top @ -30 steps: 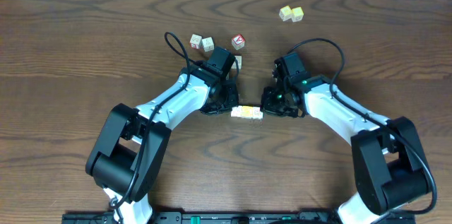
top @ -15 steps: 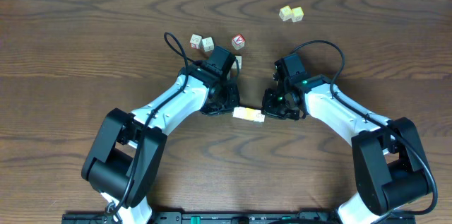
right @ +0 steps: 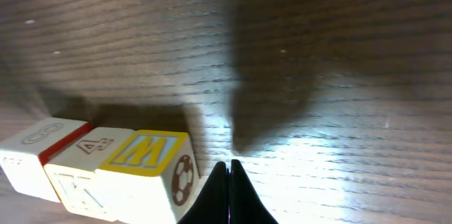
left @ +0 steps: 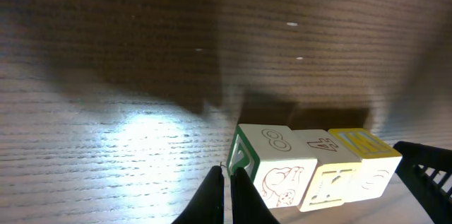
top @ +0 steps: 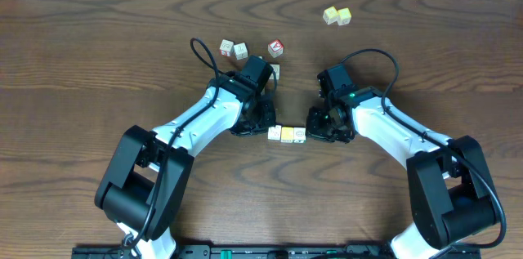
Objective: Lift 3 blocks
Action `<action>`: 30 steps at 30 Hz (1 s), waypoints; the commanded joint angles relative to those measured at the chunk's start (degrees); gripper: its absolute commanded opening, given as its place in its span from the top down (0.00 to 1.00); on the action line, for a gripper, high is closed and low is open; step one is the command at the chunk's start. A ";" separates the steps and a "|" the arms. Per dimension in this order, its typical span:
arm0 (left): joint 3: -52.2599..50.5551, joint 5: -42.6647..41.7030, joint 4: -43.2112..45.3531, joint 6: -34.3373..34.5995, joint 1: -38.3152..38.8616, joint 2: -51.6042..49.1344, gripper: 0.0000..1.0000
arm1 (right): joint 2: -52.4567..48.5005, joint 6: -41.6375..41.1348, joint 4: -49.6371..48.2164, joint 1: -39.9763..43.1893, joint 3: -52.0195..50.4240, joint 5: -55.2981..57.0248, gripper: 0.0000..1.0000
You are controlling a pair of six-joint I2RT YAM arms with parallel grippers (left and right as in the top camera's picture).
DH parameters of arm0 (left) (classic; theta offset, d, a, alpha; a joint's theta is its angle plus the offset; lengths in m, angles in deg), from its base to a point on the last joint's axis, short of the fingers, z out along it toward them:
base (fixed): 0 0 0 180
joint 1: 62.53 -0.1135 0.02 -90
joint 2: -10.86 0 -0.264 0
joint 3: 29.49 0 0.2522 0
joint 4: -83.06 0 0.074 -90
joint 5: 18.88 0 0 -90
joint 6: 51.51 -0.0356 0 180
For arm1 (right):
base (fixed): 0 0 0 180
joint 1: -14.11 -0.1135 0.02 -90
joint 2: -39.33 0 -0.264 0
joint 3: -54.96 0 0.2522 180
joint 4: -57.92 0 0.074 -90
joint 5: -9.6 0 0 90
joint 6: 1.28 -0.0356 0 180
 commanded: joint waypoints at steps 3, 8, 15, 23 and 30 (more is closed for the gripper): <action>-0.35 1.01 0.17 -0.59 0.22 -0.87 0.93 | 1.40 -1.01 0.13 -0.42 -0.35 1.49 0.99; -0.35 0.98 3.23 -0.59 0.22 -1.66 0.93 | 1.40 -2.12 -0.07 -1.11 -0.79 0.61 0.99; -0.35 0.90 3.78 -0.81 0.22 -3.72 0.93 | 1.40 -2.14 -0.09 -1.40 -0.79 0.61 0.99; -0.35 0.66 2.60 -0.79 0.22 -3.72 0.93 | 1.40 -2.14 -0.09 -1.40 -0.79 0.61 0.99; -0.35 0.42 0.50 -0.79 0.22 -3.72 0.93 | 1.40 -2.36 -0.15 -1.40 -0.79 0.44 0.99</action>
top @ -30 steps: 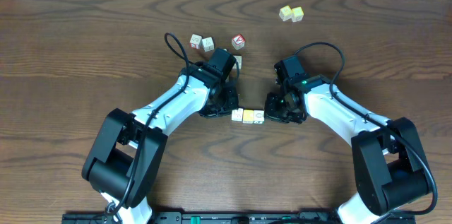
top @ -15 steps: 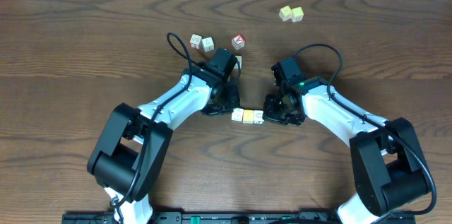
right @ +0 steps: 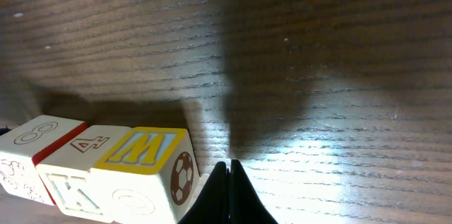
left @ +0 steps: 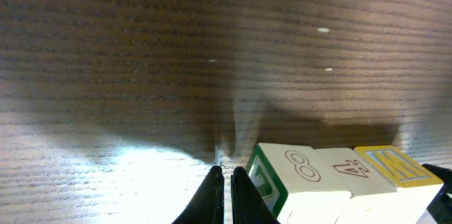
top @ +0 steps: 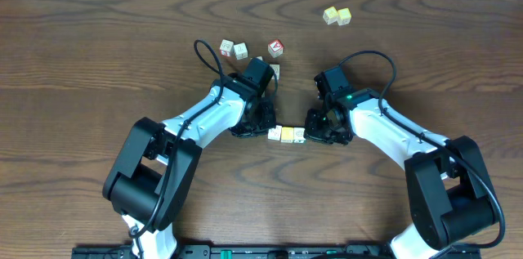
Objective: Lift 3 blocks
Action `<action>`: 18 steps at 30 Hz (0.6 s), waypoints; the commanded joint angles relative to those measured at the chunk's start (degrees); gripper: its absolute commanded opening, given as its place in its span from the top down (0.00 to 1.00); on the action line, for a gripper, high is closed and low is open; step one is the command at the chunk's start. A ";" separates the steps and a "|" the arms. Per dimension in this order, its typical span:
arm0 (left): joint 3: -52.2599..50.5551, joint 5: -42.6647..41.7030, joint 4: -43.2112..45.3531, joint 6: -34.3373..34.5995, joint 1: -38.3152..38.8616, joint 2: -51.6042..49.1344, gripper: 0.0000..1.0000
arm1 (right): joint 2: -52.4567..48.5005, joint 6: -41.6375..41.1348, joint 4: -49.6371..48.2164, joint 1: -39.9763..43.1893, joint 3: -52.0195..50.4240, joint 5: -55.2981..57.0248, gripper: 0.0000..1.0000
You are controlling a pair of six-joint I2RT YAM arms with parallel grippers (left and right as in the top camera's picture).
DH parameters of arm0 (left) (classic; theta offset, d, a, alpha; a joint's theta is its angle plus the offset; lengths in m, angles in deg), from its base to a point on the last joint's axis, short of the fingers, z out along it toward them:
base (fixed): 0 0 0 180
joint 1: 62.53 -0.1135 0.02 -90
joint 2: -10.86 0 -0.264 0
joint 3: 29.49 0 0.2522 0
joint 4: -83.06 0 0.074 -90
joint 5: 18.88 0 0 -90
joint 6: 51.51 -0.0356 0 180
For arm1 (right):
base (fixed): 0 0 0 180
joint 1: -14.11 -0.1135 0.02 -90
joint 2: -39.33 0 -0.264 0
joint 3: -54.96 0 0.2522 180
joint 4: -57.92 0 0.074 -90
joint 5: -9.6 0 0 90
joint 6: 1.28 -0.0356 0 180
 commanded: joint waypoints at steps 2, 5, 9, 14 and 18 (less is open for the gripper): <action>-0.35 -0.02 -0.63 -0.81 0.20 -0.61 0.93 | 1.40 -1.09 -0.07 -0.35 -0.42 -0.28 0.99; -0.35 -1.22 -0.57 -0.79 0.20 -0.61 0.93 | 1.40 -1.75 -0.28 -0.35 -0.42 -0.33 0.99; -0.35 -2.47 -0.72 -1.03 0.20 -0.61 0.93 | 1.40 -2.16 -1.20 -0.35 -0.42 -1.51 0.99; -0.35 -2.67 -1.25 -1.01 0.20 -0.61 0.93 | 1.40 -2.16 -1.55 -0.35 -0.42 -1.77 0.99; -0.35 -3.34 -1.88 -1.01 0.20 -0.61 0.93 | 1.40 -2.21 -1.55 -0.35 -0.42 -1.79 0.99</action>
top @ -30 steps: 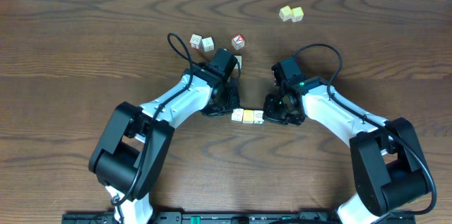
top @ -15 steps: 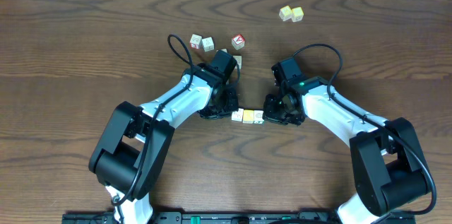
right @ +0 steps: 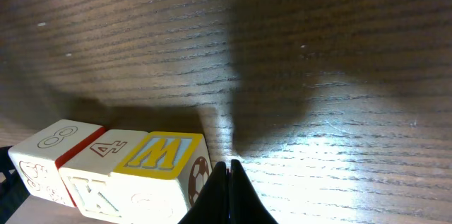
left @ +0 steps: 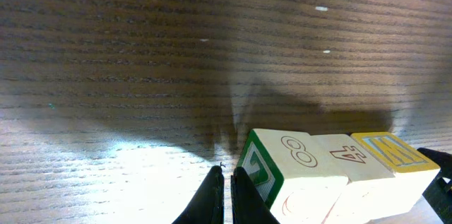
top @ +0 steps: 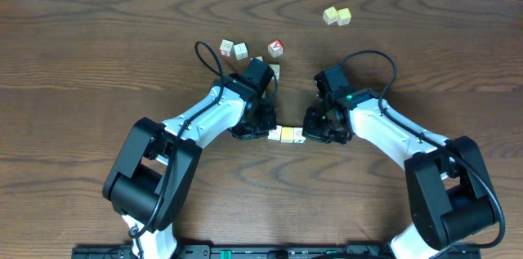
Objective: Lift 3 blocks
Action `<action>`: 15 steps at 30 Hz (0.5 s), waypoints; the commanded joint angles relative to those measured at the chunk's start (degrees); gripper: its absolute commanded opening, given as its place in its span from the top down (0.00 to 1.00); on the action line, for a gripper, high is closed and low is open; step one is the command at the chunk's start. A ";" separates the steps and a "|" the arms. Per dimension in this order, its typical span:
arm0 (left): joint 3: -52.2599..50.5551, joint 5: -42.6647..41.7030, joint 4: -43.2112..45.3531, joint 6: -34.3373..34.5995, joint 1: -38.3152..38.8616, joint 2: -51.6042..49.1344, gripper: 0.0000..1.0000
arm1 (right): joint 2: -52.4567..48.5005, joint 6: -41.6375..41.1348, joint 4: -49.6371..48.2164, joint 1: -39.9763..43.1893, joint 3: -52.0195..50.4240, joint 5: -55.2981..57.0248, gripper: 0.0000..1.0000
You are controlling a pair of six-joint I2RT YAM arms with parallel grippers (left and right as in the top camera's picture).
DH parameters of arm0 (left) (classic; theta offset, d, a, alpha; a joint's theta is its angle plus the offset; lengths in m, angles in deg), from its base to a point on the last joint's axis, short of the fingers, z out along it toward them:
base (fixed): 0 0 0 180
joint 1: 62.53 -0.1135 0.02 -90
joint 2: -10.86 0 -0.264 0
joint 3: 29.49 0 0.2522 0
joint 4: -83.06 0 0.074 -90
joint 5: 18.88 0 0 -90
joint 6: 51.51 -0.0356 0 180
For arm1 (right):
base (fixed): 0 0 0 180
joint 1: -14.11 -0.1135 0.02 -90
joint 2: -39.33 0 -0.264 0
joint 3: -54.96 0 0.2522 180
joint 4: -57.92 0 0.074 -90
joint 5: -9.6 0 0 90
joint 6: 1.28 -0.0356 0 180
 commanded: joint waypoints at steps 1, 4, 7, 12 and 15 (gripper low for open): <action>-0.35 -1.92 -0.85 -0.98 0.17 -0.61 0.93 | 1.40 -1.01 -0.15 -0.35 -0.42 -0.50 0.99; -0.35 -2.23 -1.20 -0.98 0.17 -0.61 0.93 | 1.40 -1.44 -0.15 -0.35 -0.42 -1.01 0.99; -0.35 -2.38 -1.75 -1.03 0.17 -0.61 0.93 | 1.40 -1.46 -0.15 -0.35 -0.42 -2.01 0.99; -0.33 1.36 -2.93 -2.54 0.00 -0.61 0.93 | 1.40 -1.44 -0.55 -0.35 -0.42 -1.95 0.99; 0.13 5.05 -4.07 -2.56 -0.85 -0.37 0.93 | 1.40 -1.40 -0.50 -0.35 -0.42 -1.90 0.99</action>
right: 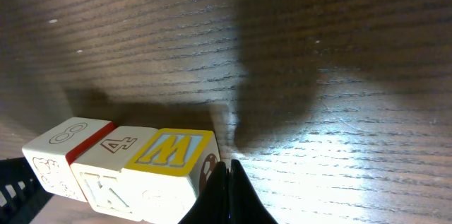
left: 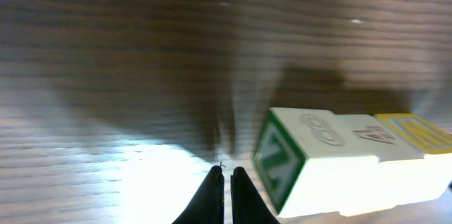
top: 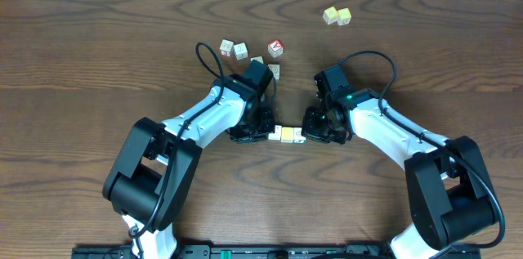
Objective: Lift 3 blocks
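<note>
Three letter blocks (top: 288, 134) lie end to end in a row on the wooden table. In the left wrist view the green-faced block (left: 296, 160) is nearest, then the "4" block (left: 360, 136) and the yellow block (left: 417, 133). My left gripper (left: 226, 173) is shut, its tips just left of the green end face. My right gripper (right: 227, 164) is shut too, its tips against the ball face of the yellow "W" block (right: 173, 150). The row sits between the two grippers. I cannot tell whether it rests on the table.
Loose blocks lie behind the arms: two pale ones (top: 233, 48), a red one (top: 276, 47), one more (top: 275, 71) partly behind the left arm, and a yellow pair (top: 337, 15) at the far right. The table top (top: 82, 87) is dark wood.
Both shut grippers have edged a little closer to the row's ends. In the left wrist view the row now sits further right and the picture is blurred.
Both grippers were shut at either end of the three-block row, a small gap on each side. At each later moment they stood nearer the end faces, and now the row is held tightly between them, a touch farther from the front edge.
</note>
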Action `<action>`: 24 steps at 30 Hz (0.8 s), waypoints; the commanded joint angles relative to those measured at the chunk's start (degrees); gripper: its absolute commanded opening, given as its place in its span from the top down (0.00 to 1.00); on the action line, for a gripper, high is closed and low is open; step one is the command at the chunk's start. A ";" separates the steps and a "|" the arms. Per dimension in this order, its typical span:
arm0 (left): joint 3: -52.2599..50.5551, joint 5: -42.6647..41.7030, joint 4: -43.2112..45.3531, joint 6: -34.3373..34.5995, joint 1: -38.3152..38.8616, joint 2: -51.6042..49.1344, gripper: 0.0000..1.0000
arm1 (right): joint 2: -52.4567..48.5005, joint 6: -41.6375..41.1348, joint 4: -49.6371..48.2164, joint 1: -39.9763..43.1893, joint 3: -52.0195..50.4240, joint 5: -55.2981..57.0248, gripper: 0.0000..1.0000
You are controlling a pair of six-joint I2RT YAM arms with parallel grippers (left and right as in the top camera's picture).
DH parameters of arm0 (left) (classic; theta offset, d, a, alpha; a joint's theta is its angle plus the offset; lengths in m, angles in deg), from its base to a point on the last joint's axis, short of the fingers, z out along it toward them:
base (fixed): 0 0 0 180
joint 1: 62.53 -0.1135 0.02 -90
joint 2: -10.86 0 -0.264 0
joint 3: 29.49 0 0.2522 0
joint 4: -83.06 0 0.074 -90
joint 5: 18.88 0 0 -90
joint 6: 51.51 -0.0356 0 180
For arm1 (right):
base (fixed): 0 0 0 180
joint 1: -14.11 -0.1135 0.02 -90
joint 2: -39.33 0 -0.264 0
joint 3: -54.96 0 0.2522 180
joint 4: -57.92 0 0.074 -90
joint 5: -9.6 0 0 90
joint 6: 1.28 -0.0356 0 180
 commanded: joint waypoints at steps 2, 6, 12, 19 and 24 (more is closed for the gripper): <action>1.53 8.26 -3.17 -1.66 -2.14 0.72 0.93 | 1.40 -0.79 -0.15 -0.35 -0.42 -0.42 0.99; 4.22 8.87 -4.39 -3.39 -4.04 4.85 0.93 | 1.40 -0.76 -0.04 -0.35 -0.42 0.09 0.99; 4.50 8.94 3.78 -7.67 -0.66 9.31 0.93 | 1.40 -0.76 -0.28 -0.35 -0.42 1.51 0.99; 4.48 12.72 7.26 -6.75 4.81 3.32 0.93 | 1.40 -0.76 -0.09 -0.35 -0.42 1.49 0.99; 4.48 12.48 7.19 -6.51 5.95 0.96 0.93 | 1.40 -0.76 -0.17 -0.35 -0.42 1.49 0.99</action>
